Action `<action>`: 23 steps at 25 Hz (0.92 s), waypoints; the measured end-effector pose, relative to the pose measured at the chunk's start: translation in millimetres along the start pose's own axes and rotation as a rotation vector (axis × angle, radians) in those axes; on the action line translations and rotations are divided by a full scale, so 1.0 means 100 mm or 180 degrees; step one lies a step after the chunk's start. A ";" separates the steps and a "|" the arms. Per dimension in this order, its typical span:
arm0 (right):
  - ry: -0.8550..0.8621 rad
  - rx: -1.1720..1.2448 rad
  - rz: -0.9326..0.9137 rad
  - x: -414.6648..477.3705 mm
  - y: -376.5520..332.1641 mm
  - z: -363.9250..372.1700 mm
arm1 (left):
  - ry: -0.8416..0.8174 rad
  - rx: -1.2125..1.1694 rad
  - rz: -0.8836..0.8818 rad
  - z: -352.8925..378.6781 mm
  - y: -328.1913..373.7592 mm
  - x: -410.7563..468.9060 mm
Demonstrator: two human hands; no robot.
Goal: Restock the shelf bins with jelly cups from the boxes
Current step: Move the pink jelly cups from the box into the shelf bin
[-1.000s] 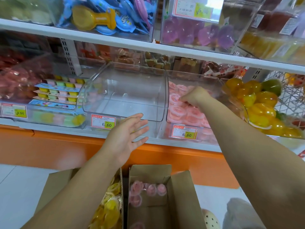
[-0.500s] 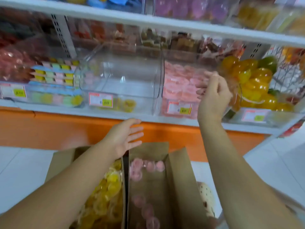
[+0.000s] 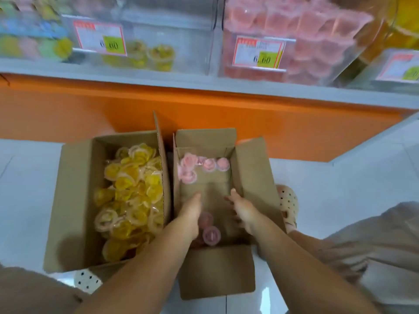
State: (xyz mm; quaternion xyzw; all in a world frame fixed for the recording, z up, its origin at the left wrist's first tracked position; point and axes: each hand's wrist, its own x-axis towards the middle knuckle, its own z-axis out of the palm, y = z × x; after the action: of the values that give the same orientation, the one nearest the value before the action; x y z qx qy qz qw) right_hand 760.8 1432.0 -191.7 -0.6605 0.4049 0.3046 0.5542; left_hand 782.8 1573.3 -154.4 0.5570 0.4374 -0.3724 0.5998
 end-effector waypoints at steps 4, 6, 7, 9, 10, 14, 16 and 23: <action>-0.0066 -0.0040 0.0225 0.23 0.15 0.15 | 0.0421 -0.0022 0.0080 -0.02 -0.23 0.30; -0.0104 -0.0168 0.0411 0.30 0.17 0.23 | 0.0744 0.0177 0.0130 -0.02 -0.27 0.39; -0.0125 -0.0256 0.0522 0.31 0.18 0.28 | 0.0876 0.0287 0.0166 -0.02 -0.28 0.42; -0.0155 -0.0390 0.0711 0.34 0.19 0.34 | 0.0955 0.0481 0.0163 0.00 -0.27 0.47; -0.0180 -0.0380 0.0768 0.36 0.21 0.37 | 0.0966 0.0482 0.0140 0.01 -0.25 0.48; -0.0224 -0.0041 0.0834 0.48 0.27 0.49 | 0.0865 0.0287 0.0217 0.10 -0.26 0.62; -0.0164 -0.0111 0.0740 0.59 0.31 0.59 | 0.0804 0.0182 0.0168 0.14 -0.34 0.75; -0.0213 0.0592 0.0936 0.64 0.35 0.70 | 0.0952 -0.0220 0.0295 0.09 -0.29 0.66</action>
State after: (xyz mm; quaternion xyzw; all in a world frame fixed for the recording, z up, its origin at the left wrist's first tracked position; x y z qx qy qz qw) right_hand 765.0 1485.5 -276.8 -0.5295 0.5049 0.3654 0.5755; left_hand 779.4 1563.7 -226.3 0.6049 0.5082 -0.2421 0.5633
